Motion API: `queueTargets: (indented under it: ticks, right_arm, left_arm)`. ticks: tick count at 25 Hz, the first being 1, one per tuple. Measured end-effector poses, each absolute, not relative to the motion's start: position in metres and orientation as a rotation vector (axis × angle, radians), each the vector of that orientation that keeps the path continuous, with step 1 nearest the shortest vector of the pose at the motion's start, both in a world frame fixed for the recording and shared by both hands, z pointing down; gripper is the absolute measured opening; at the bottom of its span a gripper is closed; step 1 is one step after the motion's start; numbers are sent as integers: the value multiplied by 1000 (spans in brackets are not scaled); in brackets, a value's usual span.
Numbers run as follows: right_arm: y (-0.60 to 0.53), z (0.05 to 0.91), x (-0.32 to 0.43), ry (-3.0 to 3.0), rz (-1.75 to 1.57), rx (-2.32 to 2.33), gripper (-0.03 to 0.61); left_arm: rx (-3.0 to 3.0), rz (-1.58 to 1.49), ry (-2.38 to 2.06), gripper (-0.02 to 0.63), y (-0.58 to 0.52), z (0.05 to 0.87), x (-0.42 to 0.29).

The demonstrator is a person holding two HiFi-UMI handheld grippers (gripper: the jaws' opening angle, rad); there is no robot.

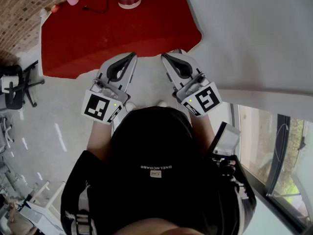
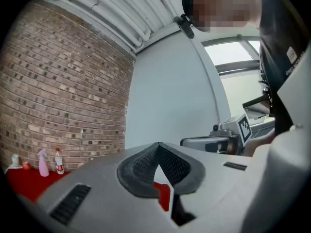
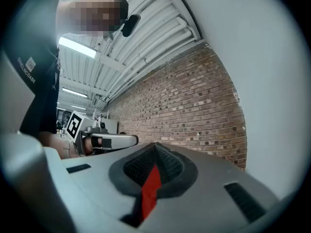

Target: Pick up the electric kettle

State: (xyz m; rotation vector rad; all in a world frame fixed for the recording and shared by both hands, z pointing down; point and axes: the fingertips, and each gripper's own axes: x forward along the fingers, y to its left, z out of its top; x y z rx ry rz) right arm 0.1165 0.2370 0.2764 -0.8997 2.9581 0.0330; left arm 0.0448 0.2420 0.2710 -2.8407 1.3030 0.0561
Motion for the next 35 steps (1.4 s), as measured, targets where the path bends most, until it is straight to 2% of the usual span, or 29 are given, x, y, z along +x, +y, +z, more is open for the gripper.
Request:
queueTargets:
  ticks: [10,25,35]
  right_arm:
    - [239,276,138,2935,-2,-863,5]
    - [248,275,219,2891,-86,-669,6]
    - [254,278,211,2954,2,-563,6]
  left_arm:
    - [-2879,81,1286,5,248,275,69]
    - [-2818,13,1349,6,252,282,159]
    - [-2836,-120,1222,6,252,290,194]
